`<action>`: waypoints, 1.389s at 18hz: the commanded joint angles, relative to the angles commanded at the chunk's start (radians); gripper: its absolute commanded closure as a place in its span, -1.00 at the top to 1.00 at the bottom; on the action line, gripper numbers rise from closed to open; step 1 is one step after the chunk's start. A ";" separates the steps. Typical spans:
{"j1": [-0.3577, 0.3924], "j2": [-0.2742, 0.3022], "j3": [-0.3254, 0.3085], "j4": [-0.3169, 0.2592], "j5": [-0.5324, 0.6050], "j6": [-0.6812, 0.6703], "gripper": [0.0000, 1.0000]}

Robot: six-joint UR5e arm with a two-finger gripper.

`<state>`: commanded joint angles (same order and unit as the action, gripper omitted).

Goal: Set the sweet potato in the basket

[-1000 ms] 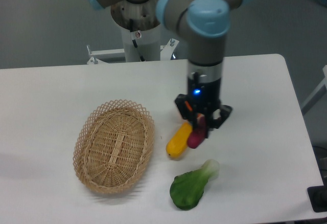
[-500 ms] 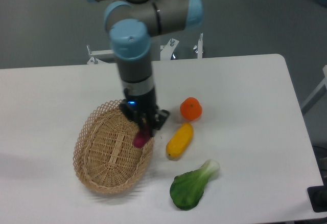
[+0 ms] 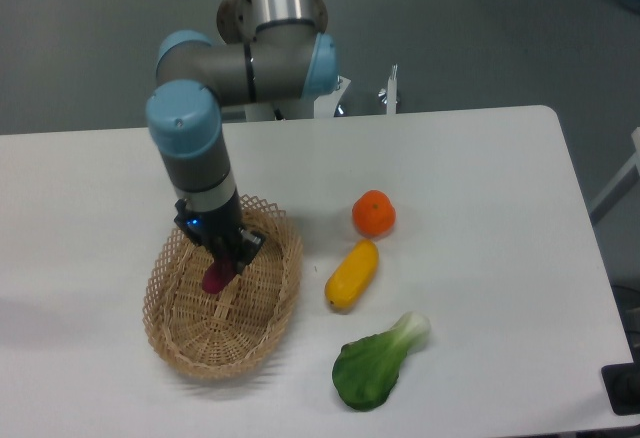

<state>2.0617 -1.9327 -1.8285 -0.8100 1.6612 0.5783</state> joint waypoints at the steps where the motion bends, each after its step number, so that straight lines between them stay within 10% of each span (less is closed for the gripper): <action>1: -0.002 -0.011 0.002 0.000 0.017 0.002 -0.48; 11: -0.029 -0.046 0.000 -0.002 0.037 0.121 -0.47; 17: -0.029 -0.042 0.015 0.000 0.054 0.124 1.00; 25: 0.032 0.061 0.092 -0.015 0.038 0.063 1.00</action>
<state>2.0937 -1.8717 -1.7365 -0.8253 1.6997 0.6413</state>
